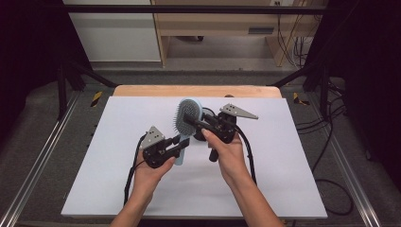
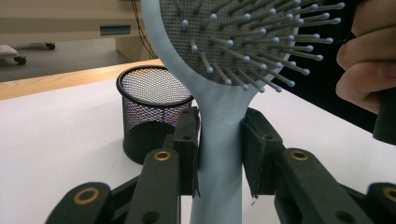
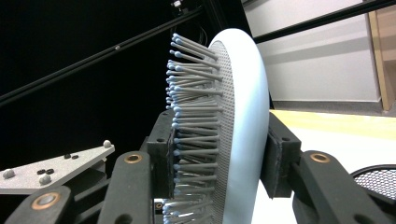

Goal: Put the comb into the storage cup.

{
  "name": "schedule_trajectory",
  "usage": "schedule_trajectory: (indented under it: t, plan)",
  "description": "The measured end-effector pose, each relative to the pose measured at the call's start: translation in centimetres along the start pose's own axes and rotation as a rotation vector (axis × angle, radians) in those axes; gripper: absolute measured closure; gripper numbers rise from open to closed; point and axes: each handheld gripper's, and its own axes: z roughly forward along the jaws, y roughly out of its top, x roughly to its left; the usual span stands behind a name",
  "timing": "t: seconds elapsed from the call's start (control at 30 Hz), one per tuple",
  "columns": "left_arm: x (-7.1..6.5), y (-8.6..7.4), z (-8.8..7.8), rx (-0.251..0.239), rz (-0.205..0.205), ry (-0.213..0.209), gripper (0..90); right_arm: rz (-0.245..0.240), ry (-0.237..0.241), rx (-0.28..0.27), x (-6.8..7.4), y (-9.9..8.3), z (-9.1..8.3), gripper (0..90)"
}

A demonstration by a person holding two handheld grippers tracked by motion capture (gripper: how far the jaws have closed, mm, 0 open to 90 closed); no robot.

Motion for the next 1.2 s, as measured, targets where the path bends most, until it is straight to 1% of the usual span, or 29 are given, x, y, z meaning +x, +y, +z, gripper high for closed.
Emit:
schedule_trajectory:
  t: [0.27, 0.5, 0.6, 0.73, 0.8, 0.87, 0.93, 1.0, 1.2]
  plan:
    - [-0.07, 0.0, 0.06, -0.005, 0.005, 0.004, 65.7, 0.001, 0.0, 0.002, 0.12, -0.11, 0.05, 55.0]
    - [-0.04, 0.01, 0.09, -0.01, -0.001, 0.018, 57.7, -0.003, 0.0, 0.003, 0.14, -0.17, 0.11, 55.0]
    - [-0.03, 0.01, 0.08, -0.011, 0.005, 0.023, 54.4, -0.005, -0.003, 0.003, 0.13, -0.16, 0.09, 55.0]
    - [-0.07, 0.02, 0.08, -0.015, 0.016, 0.024, 52.2, -0.007, -0.005, 0.003, 0.11, -0.16, 0.05, 55.0]
    - [-0.17, 0.0, 0.14, -0.023, 0.029, 0.028, 50.8, -0.006, -0.005, 0.002, 0.09, -0.13, 0.02, 54.9]
    - [-0.21, -0.01, 0.2, -0.024, 0.035, 0.029, 47.4, -0.005, -0.004, 0.003, 0.09, -0.13, 0.02, 55.0]
    - [-0.22, -0.02, 0.23, -0.022, 0.038, 0.029, 46.4, -0.007, -0.003, 0.003, 0.09, -0.14, 0.02, 55.0]
    - [-0.18, -0.02, 0.24, -0.021, 0.035, 0.035, 42.5, -0.008, -0.005, 0.002, 0.08, -0.14, 0.01, 55.0]
    - [-0.04, -0.05, 0.34, -0.017, 0.03, 0.042, 34.7, -0.011, -0.007, 0.002, 0.03, -0.1, -0.05, 54.9]
